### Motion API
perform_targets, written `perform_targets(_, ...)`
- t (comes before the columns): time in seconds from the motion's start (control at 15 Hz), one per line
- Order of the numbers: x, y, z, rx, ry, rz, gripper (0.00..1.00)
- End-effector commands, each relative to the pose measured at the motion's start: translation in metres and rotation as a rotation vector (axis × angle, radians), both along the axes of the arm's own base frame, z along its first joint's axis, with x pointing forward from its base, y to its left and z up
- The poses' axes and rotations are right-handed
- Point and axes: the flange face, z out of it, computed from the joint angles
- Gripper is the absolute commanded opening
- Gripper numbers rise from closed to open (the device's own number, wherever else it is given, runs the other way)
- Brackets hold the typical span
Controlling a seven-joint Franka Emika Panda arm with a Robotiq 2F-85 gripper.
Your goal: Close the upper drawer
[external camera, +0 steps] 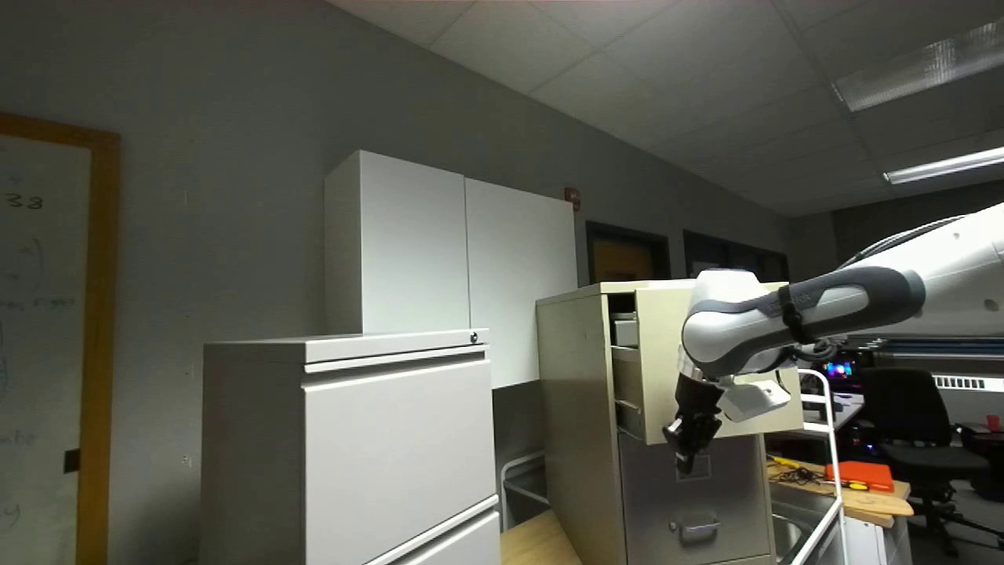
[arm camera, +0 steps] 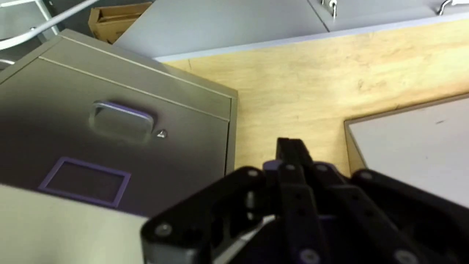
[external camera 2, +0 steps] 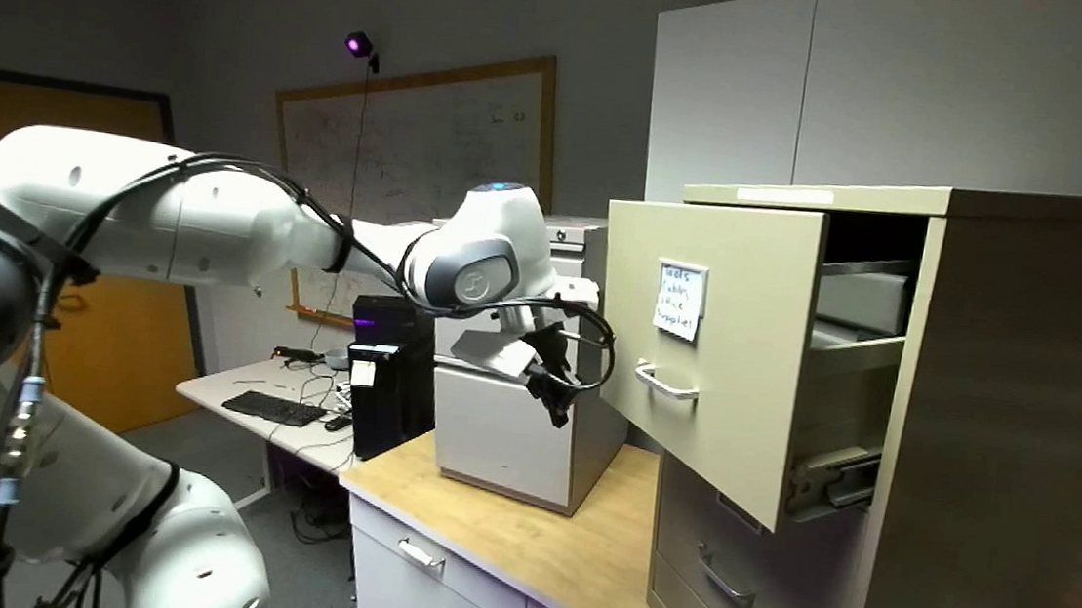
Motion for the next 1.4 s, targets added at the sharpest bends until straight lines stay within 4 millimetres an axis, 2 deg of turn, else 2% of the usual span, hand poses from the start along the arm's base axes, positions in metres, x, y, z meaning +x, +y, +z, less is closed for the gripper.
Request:
perform_targets(0.0,-0.026,0.008,0.029,-0.056,-0.098,-0.081,0.00)
perform_targets(0.27,-0.051,0.006,0.054,-0.081,-0.188,-0.164,0.00)
perform_targets(0.53,-0.059,0.006,0.077,-0.128,-0.357,-0.216,0.00)
perform_targets(0.87,-0.048,0.014,0.091,-0.205,-0.553,-0.250,0.00)
perform_targets(1.33,-0.016,0.005,0.087,-0.239,-0.650,-0.286,0.00)
